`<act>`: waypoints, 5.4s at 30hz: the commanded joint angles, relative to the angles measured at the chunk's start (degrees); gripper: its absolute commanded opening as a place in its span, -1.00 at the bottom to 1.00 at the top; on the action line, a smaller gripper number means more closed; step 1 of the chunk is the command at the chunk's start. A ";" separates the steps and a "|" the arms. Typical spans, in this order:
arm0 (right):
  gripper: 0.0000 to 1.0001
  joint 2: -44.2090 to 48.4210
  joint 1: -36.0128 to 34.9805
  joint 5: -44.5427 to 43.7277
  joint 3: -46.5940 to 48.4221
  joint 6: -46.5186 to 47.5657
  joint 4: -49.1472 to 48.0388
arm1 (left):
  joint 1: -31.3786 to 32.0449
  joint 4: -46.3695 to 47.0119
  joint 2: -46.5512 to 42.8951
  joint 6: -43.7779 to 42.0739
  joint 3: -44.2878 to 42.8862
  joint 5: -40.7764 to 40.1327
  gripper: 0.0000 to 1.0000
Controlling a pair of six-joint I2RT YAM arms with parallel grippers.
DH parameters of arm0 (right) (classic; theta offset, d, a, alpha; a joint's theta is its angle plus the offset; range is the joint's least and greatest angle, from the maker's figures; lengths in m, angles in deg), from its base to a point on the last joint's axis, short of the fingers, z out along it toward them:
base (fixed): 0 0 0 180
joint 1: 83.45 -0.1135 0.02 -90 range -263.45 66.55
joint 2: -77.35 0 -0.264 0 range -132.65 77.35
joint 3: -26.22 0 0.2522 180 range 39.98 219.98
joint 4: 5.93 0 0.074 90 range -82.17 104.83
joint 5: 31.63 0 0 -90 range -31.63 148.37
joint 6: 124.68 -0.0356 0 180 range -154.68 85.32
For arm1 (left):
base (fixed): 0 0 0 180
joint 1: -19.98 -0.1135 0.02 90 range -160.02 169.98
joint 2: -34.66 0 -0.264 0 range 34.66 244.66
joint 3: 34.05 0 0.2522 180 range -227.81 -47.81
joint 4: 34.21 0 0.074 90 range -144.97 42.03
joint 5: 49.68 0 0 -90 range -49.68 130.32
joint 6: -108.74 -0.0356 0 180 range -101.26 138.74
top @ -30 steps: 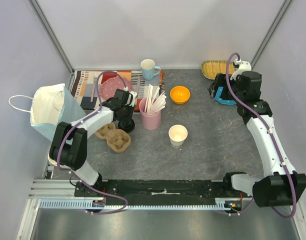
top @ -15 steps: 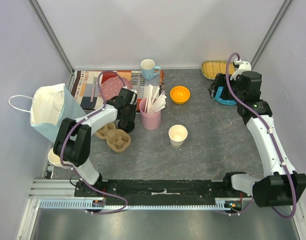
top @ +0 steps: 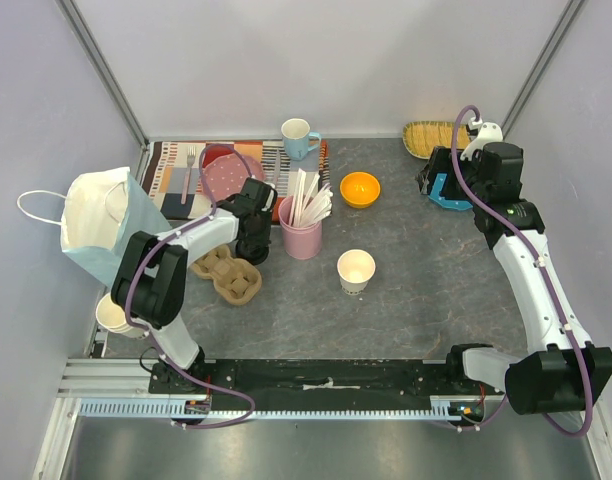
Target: Pack the takeout coffee
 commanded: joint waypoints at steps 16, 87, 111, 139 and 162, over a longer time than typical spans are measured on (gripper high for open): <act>0.96 1.47 0.13 0.04 -0.18 0.70 -1.12 | -0.15 -5.06 -4.87 2.26 -4.21 -4.99 -0.96; 0.96 1.14 -14.85 27.63 4.47 -3.17 -14.21 | -6.30 -18.06 -19.90 -10.14 -17.64 25.94 -0.95; 0.28 -13.90 -33.01 38.79 3.95 -25.31 -45.42 | -8.23 -17.64 -31.68 -2.14 -26.54 50.82 -0.96; -0.21 -19.27 -33.53 42.84 1.05 -39.91 -62.20 | -8.23 -15.09 -32.03 -0.30 -26.54 54.69 -0.95; -0.35 -18.74 -33.45 40.82 2.46 -36.03 -55.60 | -8.32 -14.82 -32.29 -1.18 -26.27 53.90 -0.96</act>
